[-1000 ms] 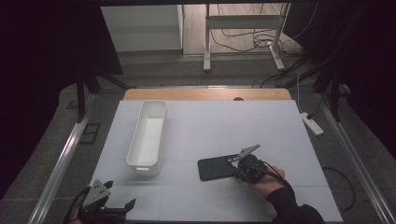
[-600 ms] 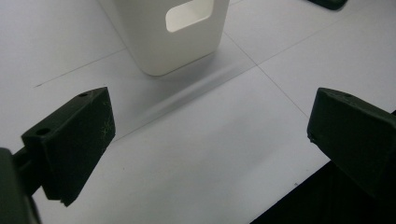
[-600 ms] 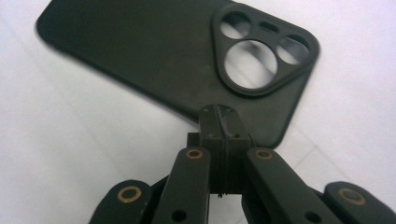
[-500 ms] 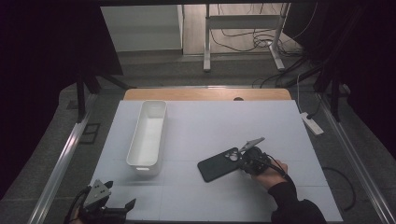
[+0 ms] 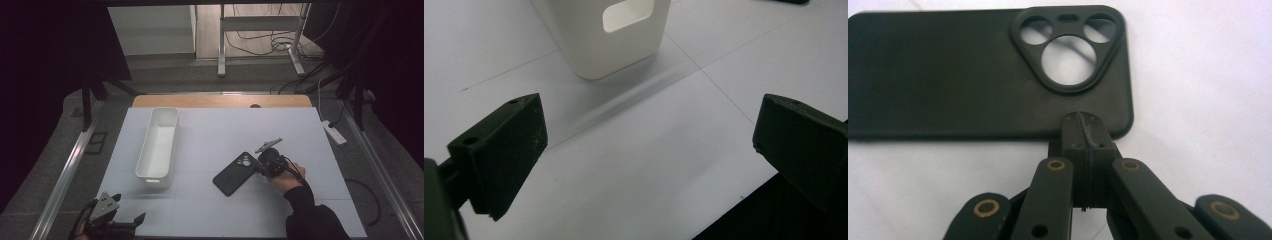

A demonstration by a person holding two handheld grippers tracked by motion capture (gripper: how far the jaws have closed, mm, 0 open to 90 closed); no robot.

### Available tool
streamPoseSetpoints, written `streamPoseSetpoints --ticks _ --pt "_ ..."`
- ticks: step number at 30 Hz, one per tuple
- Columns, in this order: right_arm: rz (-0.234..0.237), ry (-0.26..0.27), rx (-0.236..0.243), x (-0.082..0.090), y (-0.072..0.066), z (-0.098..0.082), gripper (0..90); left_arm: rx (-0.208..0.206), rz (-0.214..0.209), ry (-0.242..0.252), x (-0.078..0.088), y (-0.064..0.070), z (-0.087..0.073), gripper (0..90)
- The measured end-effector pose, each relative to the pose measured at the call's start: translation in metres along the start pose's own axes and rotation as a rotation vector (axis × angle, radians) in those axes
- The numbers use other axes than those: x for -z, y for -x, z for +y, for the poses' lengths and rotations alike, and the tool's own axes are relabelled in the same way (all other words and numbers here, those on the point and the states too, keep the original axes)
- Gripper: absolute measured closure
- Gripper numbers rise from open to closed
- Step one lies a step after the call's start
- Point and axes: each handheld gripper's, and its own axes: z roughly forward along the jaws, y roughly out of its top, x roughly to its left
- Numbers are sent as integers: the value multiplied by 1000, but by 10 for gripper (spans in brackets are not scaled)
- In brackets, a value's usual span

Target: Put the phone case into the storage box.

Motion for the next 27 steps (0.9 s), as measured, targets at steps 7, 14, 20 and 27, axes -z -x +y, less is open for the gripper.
streamPoseSetpoints --ticks 7,14,20,27 --pt "-11 6 -38 -6 8 9 900 3 -1 2 0 0 0 17" --pt "-21 17 -66 -13 13 18 900 4 -2 2 0 -1 0 17" --pt "-29 25 -71 -20 15 29 900 3 -4 0 0 -1 0 17" --pt "-43 37 -76 -27 13 37 900 -4 -2 -7 -1 0 0 17"
